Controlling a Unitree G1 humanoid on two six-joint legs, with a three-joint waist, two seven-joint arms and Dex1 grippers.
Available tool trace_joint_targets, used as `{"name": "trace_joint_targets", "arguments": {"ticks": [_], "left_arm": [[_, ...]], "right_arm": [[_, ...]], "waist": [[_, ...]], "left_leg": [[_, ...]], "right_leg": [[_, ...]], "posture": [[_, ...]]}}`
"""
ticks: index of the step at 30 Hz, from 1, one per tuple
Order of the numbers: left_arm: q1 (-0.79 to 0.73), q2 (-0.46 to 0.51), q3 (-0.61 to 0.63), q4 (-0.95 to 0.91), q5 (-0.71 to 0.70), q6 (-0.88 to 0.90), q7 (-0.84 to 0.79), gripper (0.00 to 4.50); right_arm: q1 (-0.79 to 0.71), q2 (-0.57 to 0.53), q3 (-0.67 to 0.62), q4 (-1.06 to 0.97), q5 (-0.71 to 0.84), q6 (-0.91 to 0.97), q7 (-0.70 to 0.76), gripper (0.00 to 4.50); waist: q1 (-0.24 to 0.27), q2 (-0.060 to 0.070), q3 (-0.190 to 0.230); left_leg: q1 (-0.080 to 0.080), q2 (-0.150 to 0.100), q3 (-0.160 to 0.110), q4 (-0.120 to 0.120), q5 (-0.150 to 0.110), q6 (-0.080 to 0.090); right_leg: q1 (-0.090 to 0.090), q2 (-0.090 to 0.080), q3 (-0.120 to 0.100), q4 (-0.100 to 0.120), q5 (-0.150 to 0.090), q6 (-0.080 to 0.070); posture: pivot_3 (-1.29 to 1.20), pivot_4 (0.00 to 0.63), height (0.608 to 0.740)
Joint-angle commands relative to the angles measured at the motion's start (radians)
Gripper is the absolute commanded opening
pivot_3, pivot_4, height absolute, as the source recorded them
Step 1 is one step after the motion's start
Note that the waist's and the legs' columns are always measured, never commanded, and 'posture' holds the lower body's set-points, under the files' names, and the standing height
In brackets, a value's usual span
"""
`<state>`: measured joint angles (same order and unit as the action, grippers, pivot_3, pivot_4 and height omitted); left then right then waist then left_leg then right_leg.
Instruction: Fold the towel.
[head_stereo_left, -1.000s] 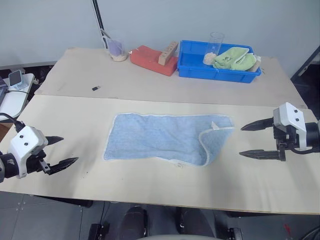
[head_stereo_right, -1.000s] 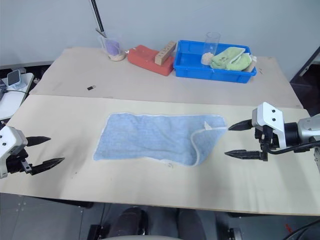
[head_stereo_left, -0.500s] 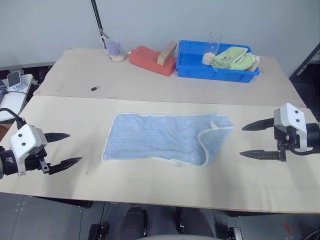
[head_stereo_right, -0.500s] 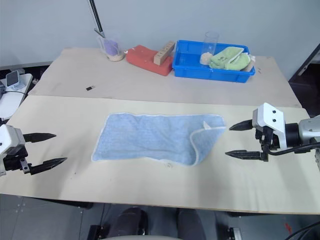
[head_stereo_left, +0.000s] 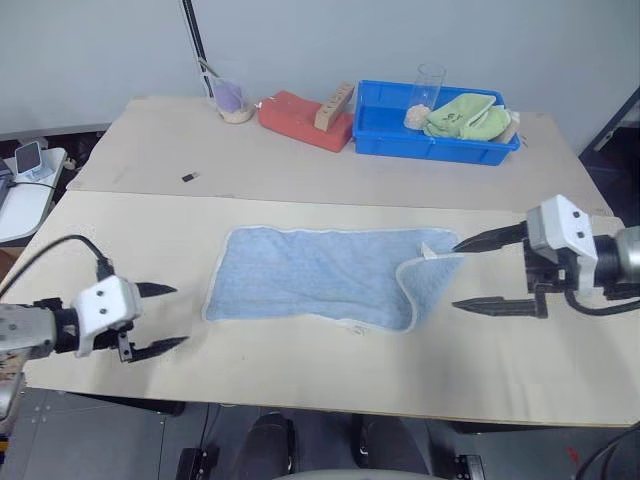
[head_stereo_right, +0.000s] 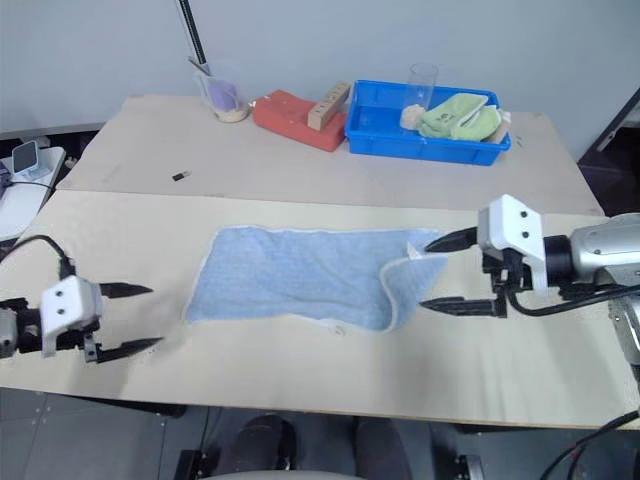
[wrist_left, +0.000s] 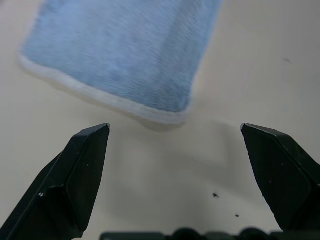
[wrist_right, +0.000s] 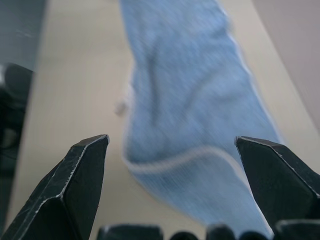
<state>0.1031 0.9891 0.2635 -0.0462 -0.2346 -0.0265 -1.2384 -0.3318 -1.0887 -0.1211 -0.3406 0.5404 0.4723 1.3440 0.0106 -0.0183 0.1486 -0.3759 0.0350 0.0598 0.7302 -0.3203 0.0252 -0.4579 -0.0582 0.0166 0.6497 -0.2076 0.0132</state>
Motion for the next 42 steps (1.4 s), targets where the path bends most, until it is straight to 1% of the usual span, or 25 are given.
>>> {"name": "trace_joint_targets", "arguments": {"ticks": [1,3,6,10,14,16,17,18,22,25,28,31,34,36,39,42], "left_arm": [[-0.061,-0.011,-0.062,0.065,0.055,-0.084,0.019,4.5],[-0.102,-0.032,-0.101,0.116,0.091,-0.124,0.046,4.5],[-0.16,-0.066,-0.15,0.161,0.113,-0.121,0.072,4.5],[-0.2,-0.104,-0.184,0.147,0.096,-0.051,0.09,4.5],[-0.21,-0.105,-0.219,0.145,0.109,-0.045,0.079,4.5],[-0.218,-0.107,-0.229,0.151,0.115,-0.05,0.081,3.96],[-0.222,-0.109,-0.232,0.152,0.111,-0.044,0.081,3.62],[-0.225,-0.109,-0.236,0.154,0.109,-0.044,0.079,3.2],[-0.23,-0.097,-0.247,0.17,0.106,-0.048,0.063,1.28],[-0.229,-0.095,-0.246,0.177,0.099,-0.046,0.058,0.07],[-0.23,-0.096,-0.245,0.183,0.095,-0.049,0.055,0.07],[-0.232,-0.102,-0.239,0.181,0.078,-0.052,0.05,0.07],[-0.241,-0.109,-0.229,0.177,0.061,-0.051,0.055,0.07],[-0.248,-0.112,-0.226,0.18,0.056,-0.054,0.06,0.07],[-0.253,-0.117,-0.227,0.19,0.059,-0.064,0.06,0.07],[-0.252,-0.12,-0.229,0.199,0.062,-0.074,0.059,0.07]], "right_arm": [[-0.032,0.007,0.001,-0.092,0.074,0.061,-0.02,4.48],[-0.049,0.018,0.012,-0.112,0.091,0.078,-0.035,4.48],[-0.066,0.027,0.029,-0.123,0.101,0.088,-0.04,4.48],[-0.088,0.049,0.048,-0.131,0.112,0.094,-0.045,4.48],[-0.119,0.078,0.079,-0.13,0.111,0.093,-0.051,4.48],[-0.125,0.084,0.087,-0.126,0.106,0.091,-0.05,4.5],[-0.129,0.086,0.09,-0.124,0.104,0.089,-0.049,4.5],[-0.132,0.087,0.093,-0.121,0.103,0.088,-0.047,4.5],[-0.14,0.088,0.098,-0.114,0.1,0.081,-0.042,4.5],[-0.137,0.089,0.099,-0.112,0.093,0.072,-0.037,4.5],[-0.133,0.093,0.107,-0.104,0.071,0.048,-0.032,4.5],[-0.155,0.101,0.161,-0.018,-0.056,-0.036,-0.057,4.5],[-0.205,0.131,0.25,0.14,-0.231,-0.12,-0.121,4.5],[-0.244,0.164,0.301,0.243,-0.305,-0.149,-0.143,4.5],[-0.314,0.236,0.353,0.4,-0.382,-0.178,-0.172,4.5],[-0.371,0.283,0.385,0.524,-0.429,-0.21,-0.16,4.5]], "waist": [[0.001,0.0,0.0],[0.002,0.0,0.0],[0.003,0.0,0.0],[0.002,0.0,0.0],[0.002,0.0,0.0],[0.003,0.0,-0.001],[0.003,0.001,-0.001],[0.004,0.001,-0.001],[0.003,0.001,-0.001],[0.001,0.001,-0.001],[0.001,0.001,-0.001],[0.0,0.0,-0.001],[-0.001,0.0,-0.001],[-0.001,0.0,-0.001],[-0.001,0.0,-0.001],[-0.002,0.0,-0.001]], "left_leg": [[0.0,0.0,0.0,0.0,0.0,0.0],[0.0,-0.001,0.0,0.0,0.0,0.0],[0.0,-0.001,0.0,0.0,0.0,0.0],[0.0,-0.001,-0.001,0.0,0.0,0.0],[0.0,-0.001,-0.001,0.0,0.0,0.0],[0.0,-0.001,-0.001,0.0,0.0,0.0],[0.0,-0.001,-0.001,0.0,0.0,0.0],[0.0,-0.001,-0.001,0.0,0.0,0.0],[0.0,-0.001,-0.001,0.0,0.0,0.0],[0.0,-0.001,-0.001,0.0,0.0,0.0],[0.001,-0.001,-0.001,0.0,0.0,0.0],[0.001,-0.001,-0.001,0.0,0.0,0.0],[0.001,-0.001,0.0,0.0,0.0,0.0],[0.001,-0.001,0.0,0.0,0.0,0.0],[-0.001,-0.001,0.0,0.0,0.0,0.0],[-0.002,-0.001,0.0,0.0,0.0,0.0]], "right_leg": [[0.0,0.0,0.0,0.0,0.0,0.0],[0.001,-0.001,0.0,0.0,0.0,0.0],[0.001,-0.001,0.0,0.0,0.001,-0.001],[0.001,-0.002,0.0,0.0,0.001,-0.001],[0.001,-0.001,0.0,0.0,0.001,0.0],[0.001,-0.001,0.0,0.0,0.001,0.0],[0.001,-0.002,0.0,0.0,0.001,0.0],[0.001,-0.002,0.0,0.0,0.001,0.0],[0.001,-0.002,0.0,0.0,0.001,0.0],[0.001,-0.001,0.0,0.0,0.001,0.0],[0.001,-0.001,0.0,0.0,0.001,0.0],[0.001,-0.001,0.0,0.0,0.001,0.0],[0.001,-0.001,0.0,0.0,0.001,0.001],[0.001,-0.001,0.0,0.001,0.001,0.001],[-0.001,0.0,0.0,0.001,0.001,-0.001],[-0.002,0.0,0.0,0.001,0.002,-0.001]], "posture": [[0.0,0.15,0.675],[0.0,0.15,0.675],[0.0,0.15,0.675],[0.0,0.15,0.675],[0.0,0.15,0.675],[0.0,0.15,0.675],[0.0,0.15,0.675],[0.0,0.15,0.675],[0.0,0.15,0.675],[0.0,0.15,0.675],[0.0,0.15,0.675],[0.0,0.15,0.675],[0.0,0.15,0.675],[0.0,0.15,0.675],[0.0,0.15,0.675],[0.0,0.15,0.675]]}}
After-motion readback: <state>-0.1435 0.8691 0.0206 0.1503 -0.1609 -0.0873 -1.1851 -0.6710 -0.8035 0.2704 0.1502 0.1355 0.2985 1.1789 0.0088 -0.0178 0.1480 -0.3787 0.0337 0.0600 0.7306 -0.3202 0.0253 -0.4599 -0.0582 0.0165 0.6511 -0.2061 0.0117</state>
